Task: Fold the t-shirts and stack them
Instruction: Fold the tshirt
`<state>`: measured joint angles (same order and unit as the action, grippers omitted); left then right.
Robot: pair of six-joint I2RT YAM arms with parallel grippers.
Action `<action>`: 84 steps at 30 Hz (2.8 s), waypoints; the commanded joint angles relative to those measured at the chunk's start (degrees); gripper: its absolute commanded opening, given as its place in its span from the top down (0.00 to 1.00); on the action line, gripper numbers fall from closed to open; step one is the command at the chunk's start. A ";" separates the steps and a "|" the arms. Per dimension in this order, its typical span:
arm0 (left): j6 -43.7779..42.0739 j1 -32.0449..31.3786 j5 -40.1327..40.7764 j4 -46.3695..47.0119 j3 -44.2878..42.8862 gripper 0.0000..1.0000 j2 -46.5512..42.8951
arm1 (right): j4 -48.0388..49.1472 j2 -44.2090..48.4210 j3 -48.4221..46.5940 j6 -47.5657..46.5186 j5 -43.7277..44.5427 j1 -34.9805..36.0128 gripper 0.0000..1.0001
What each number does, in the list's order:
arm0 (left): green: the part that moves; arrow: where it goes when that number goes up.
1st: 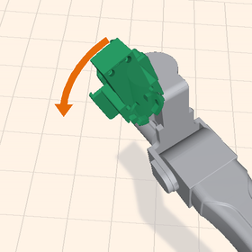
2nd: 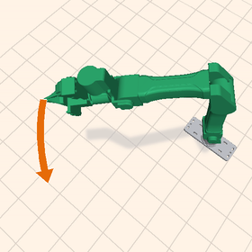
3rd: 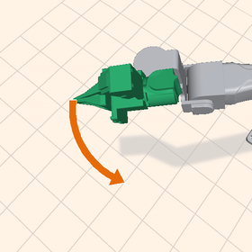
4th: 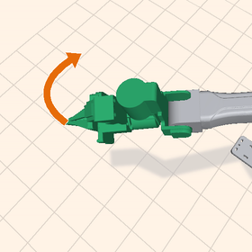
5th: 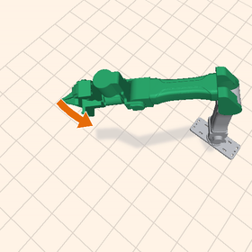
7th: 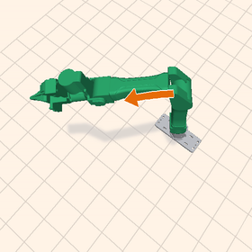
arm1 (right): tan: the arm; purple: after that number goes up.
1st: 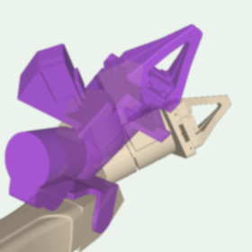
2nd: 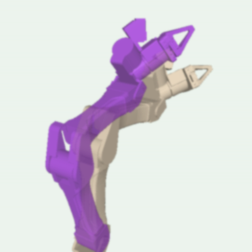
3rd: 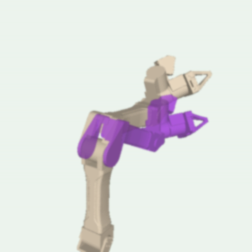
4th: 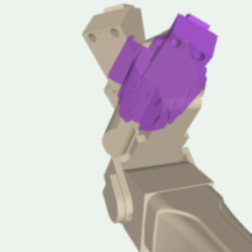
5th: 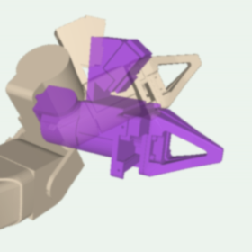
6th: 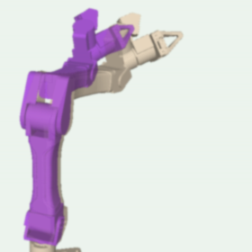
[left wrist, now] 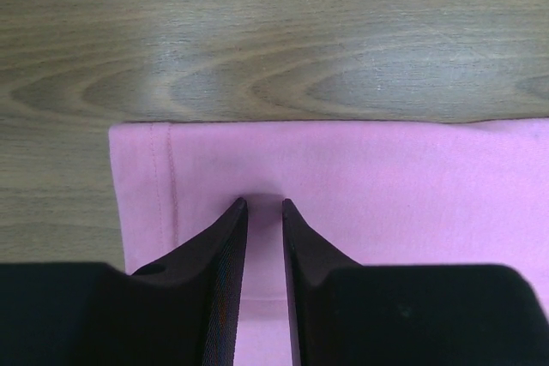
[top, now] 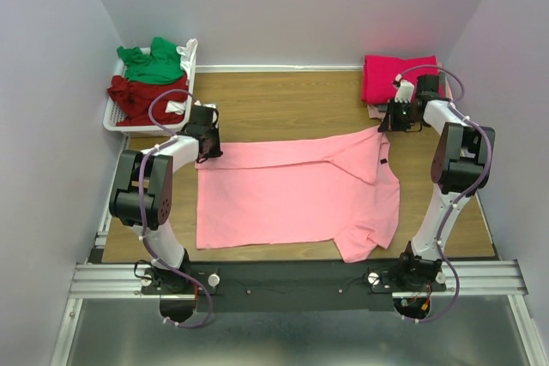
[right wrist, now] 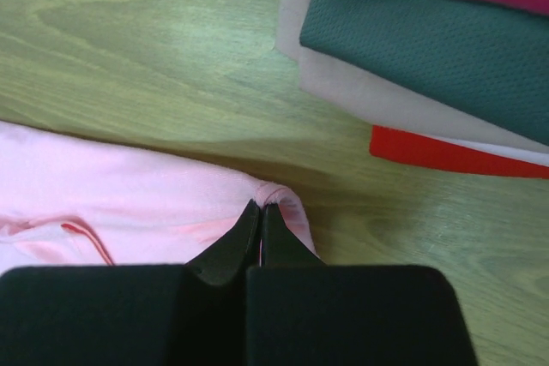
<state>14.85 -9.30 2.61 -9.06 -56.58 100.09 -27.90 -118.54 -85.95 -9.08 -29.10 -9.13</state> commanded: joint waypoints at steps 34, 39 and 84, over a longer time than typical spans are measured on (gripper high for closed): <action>-10.10 0.69 -5.44 8.79 10.60 0.34 -42.39 | -15.61 7.11 3.25 -31.61 -19.68 16.14 0.43; -10.72 0.25 -3.14 12.40 17.10 0.23 -53.15 | -15.69 1.57 -1.93 -30.64 -18.89 18.18 0.43; -9.67 0.07 -2.35 12.66 16.94 0.23 -51.67 | -16.84 -1.96 -5.19 -33.55 -7.11 18.27 0.87</action>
<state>5.34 -9.02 -0.45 2.50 -39.62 48.27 -43.62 -122.06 -90.52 -42.83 -36.82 8.93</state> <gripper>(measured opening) 0.776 0.169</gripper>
